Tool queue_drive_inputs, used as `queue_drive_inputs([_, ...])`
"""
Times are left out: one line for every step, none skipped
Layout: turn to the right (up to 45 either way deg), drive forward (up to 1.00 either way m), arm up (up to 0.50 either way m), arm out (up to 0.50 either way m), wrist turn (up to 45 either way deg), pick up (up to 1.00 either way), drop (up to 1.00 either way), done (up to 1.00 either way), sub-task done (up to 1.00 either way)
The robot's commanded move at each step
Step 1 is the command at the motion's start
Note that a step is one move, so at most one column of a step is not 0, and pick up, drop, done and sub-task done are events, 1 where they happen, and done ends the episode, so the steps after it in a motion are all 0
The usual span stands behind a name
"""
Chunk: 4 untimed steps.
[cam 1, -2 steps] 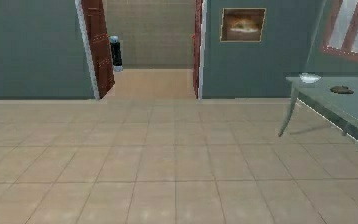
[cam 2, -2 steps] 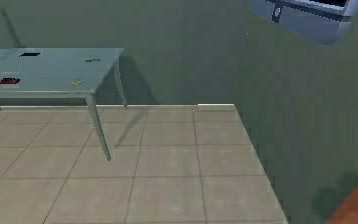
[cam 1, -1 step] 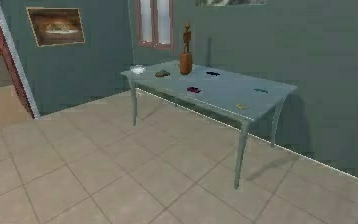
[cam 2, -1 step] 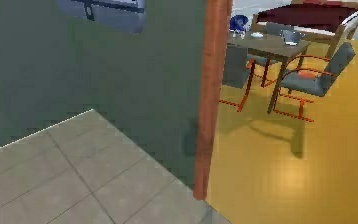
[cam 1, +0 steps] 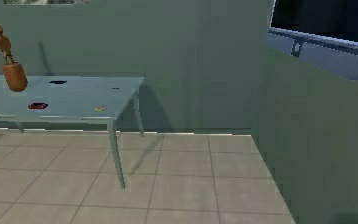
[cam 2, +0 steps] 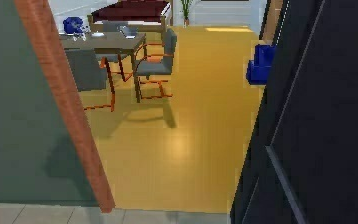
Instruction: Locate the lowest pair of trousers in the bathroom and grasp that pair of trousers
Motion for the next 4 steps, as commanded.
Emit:
queue_drive_inputs([0.0, 0.30, 0.00, 0.00, 0.0, 0.00, 0.00, 0.00, 0.00])
queue_drive_inputs([-45.0, 0.00, 0.00, 0.00, 0.0, 0.00, 0.00, 0.00, 0.00])
queue_drive_inputs([-39.0, 0.00, 0.00, 0.00, 0.0, 0.00, 0.00, 0.00, 0.00])
queue_drive_inputs([0.0, 0.30, 0.00, 0.00, 0.0, 0.00, 0.00, 0.00, 0.00])
